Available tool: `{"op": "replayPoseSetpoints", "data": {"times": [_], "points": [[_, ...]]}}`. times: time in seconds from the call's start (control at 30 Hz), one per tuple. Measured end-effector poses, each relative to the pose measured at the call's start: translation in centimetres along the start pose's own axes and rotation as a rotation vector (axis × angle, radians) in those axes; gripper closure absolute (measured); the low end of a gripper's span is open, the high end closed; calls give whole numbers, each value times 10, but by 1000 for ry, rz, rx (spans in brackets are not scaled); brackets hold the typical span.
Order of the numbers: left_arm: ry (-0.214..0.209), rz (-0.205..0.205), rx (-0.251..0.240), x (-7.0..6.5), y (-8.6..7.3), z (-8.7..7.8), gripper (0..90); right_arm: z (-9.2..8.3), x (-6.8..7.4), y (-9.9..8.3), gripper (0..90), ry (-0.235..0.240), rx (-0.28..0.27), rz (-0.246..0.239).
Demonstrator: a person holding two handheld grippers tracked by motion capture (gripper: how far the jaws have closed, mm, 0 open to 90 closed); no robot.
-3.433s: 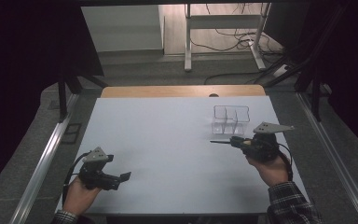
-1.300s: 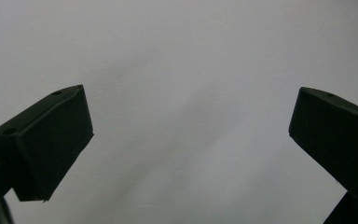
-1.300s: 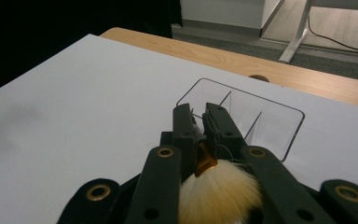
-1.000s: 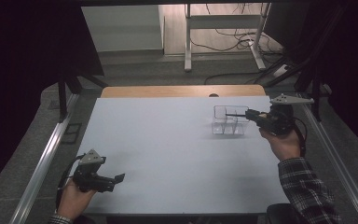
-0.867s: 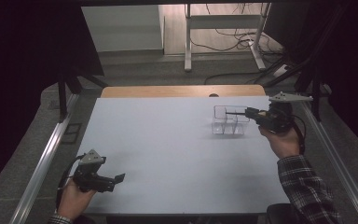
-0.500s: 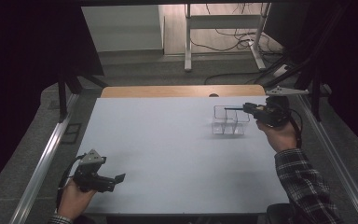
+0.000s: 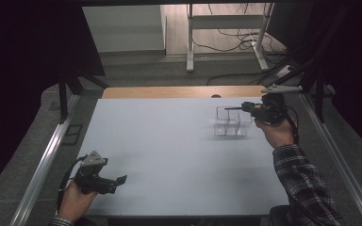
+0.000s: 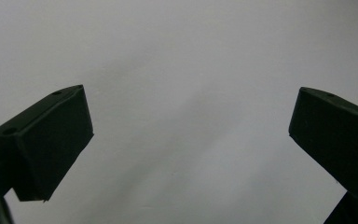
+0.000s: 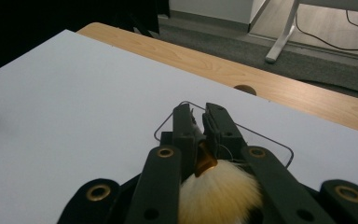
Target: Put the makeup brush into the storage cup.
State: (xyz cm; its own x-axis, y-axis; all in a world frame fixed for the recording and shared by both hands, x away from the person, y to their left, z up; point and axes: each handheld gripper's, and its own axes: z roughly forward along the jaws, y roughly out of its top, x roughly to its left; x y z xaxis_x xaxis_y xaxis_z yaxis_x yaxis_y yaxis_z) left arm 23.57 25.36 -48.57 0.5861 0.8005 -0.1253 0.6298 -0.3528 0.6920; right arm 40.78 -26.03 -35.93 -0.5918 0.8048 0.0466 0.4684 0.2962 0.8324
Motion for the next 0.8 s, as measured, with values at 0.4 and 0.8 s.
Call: {"op": "replayPoseSetpoints", "data": {"times": [0.4, 0.8], "points": [[0, 2, 3, 0, 0, 0, 1, 18, 1, -2, 832, -9, 39, -11], [-1, 3, 4, 0, 0, 0, 1, 33, 4, -5, 832, -18, 68, -29]]}}
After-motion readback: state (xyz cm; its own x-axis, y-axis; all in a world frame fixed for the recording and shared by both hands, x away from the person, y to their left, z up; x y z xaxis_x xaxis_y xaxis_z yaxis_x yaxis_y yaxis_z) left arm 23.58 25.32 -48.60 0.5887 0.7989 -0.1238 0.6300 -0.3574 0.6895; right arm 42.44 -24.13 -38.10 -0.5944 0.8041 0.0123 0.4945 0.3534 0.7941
